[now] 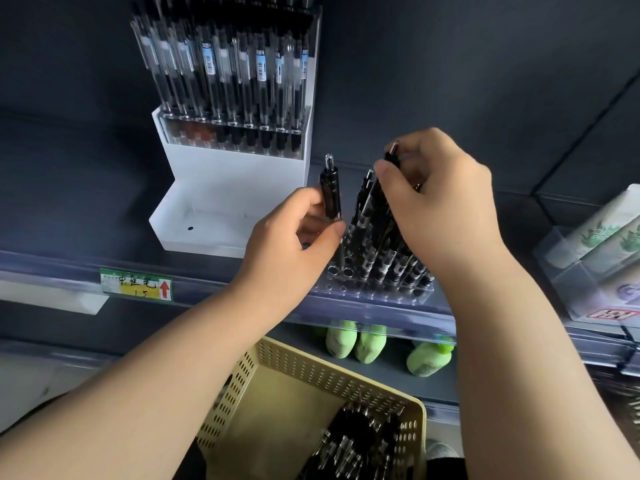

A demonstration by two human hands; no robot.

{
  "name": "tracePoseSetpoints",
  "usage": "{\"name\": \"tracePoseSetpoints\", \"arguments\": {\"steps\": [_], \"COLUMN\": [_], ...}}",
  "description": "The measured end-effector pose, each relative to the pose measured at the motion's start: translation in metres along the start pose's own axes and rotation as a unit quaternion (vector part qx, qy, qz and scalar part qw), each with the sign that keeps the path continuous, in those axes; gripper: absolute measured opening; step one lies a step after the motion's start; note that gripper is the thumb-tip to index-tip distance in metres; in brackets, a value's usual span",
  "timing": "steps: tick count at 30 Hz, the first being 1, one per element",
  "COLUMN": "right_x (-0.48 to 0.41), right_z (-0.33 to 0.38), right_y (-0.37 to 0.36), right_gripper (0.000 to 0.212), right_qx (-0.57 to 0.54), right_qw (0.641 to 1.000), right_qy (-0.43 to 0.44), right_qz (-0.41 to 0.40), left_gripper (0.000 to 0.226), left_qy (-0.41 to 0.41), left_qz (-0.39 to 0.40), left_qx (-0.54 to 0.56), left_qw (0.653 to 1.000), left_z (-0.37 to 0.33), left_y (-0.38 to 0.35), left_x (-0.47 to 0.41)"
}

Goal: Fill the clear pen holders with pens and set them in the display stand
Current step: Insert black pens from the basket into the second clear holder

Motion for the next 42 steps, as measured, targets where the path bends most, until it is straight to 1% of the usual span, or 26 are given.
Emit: {"name": "tracePoseSetpoints", "arguments": {"steps": [2, 4, 8, 13, 19, 29, 32, 36, 38, 42], "right_x": [0.000, 0.001, 0.001, 0.000, 0.001, 0.001, 0.001, 0.002, 0.001, -0.001], "right_z": [-0.003, -0.005, -0.005, -0.005, -0.004, -0.002, -0.001, -0.001, -0.002, -0.006], "right_y": [-0.004, -0.007, -0.009, -0.009, -0.013, -0.012, -0.009, -0.004, -0.001, 0.007], "right_gripper": [0.008, 0.012, 0.014, 0.011, 0.010, 0.005, 0.005, 0.006, 0.006, 0.008], "right_qx": [0.025, 0.039, 0.043, 0.034, 0.046, 0.078, 0.071, 0.059, 0.060, 0.058], "right_qw": [1.000, 0.999, 0.999, 0.999, 0.998, 0.996, 0.997, 0.998, 0.997, 0.998], "right_qy": [-0.004, -0.001, 0.003, 0.005, 0.008, 0.031, 0.033, 0.035, 0.036, 0.028], "right_qz": [0.009, 0.016, 0.015, 0.014, 0.038, 0.035, 0.028, 0.013, 0.010, -0.004], "left_gripper": [0.021, 0.021, 0.021, 0.022, 0.023, 0.020, 0.024, 0.035, 0.034, 0.022], "left_qy": [-0.004, -0.005, -0.003, 0.003, -0.002, -0.017, -0.011, -0.004, -0.004, 0.001], "left_qz": [0.001, 0.001, 0.000, 0.000, 0.002, 0.023, 0.024, 0.011, 0.012, 0.036], "left_qx": [-0.001, 0.000, -0.005, -0.006, -0.014, -0.021, -0.008, 0.001, -0.006, -0.026], "left_qw": [1.000, 1.000, 1.000, 1.000, 1.000, 0.999, 1.000, 1.000, 1.000, 0.999], "left_z": [-0.001, -0.002, -0.002, 0.000, 0.000, -0.003, -0.003, -0.004, -0.003, 0.004], "left_y": [-0.001, -0.002, -0.002, -0.002, -0.003, -0.007, -0.010, -0.012, -0.014, -0.022], "left_x": [0.000, 0.001, 0.001, 0.001, 0.001, -0.001, -0.002, -0.006, -0.006, -0.004]}}
Point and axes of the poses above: each hand's wrist, its own x-axis away from the middle knuckle, its own y-axis out of the back of the hand, z = x × y, the point moved 6 cm from there along -x, towards the middle knuckle, and after that the axes turned 4 degrees about -y, right-handed, at the moved point
